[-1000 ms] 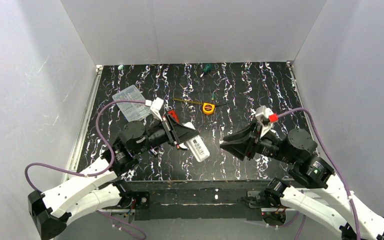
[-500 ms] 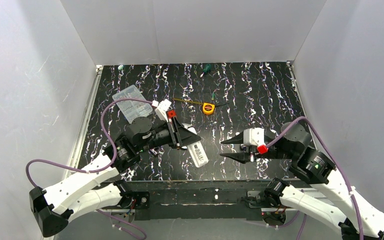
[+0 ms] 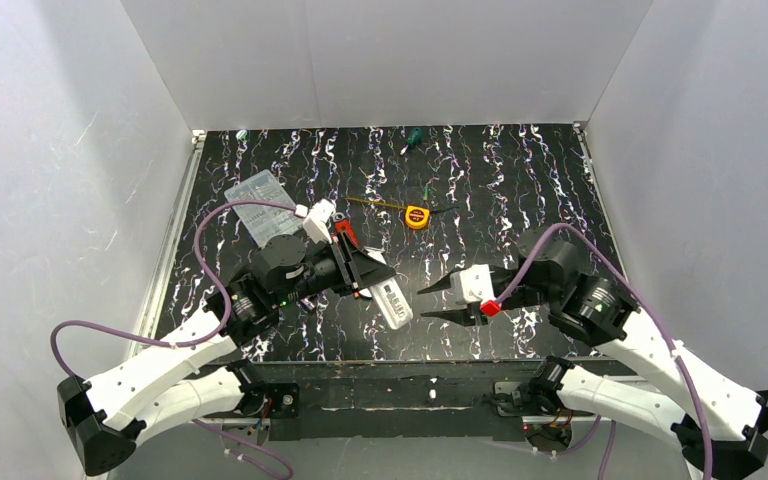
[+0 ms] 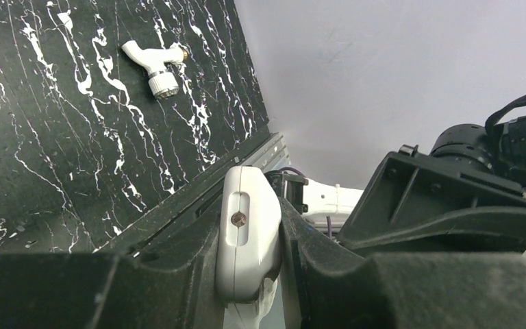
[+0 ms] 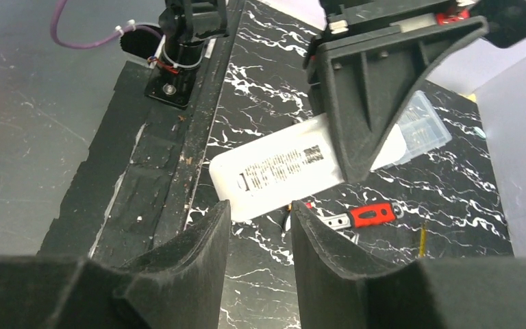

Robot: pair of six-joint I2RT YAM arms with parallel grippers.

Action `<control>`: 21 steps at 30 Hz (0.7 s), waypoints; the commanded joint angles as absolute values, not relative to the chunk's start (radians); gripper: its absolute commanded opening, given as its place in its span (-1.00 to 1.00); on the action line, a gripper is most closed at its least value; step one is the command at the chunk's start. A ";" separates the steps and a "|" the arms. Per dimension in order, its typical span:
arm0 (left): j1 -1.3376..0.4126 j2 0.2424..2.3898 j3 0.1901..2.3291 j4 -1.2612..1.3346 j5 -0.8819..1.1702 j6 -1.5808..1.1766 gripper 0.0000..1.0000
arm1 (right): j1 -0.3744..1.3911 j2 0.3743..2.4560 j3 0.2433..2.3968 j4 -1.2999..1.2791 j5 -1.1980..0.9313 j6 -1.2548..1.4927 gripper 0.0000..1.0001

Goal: Load the batteries into the remote control
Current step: Remove the battery cover from the remote control.

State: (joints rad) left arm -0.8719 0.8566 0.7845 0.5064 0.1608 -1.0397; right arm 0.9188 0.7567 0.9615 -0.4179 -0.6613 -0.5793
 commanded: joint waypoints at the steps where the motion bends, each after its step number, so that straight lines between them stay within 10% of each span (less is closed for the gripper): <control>1: -0.871 0.841 0.814 0.555 0.144 -1.072 -1.00 | 0.966 0.791 1.006 -0.406 -0.653 -0.641 -0.11; 21: -0.871 0.718 0.775 0.413 -0.048 -1.090 -1.00 | 1.088 0.856 1.001 -0.382 -0.537 -0.721 -0.16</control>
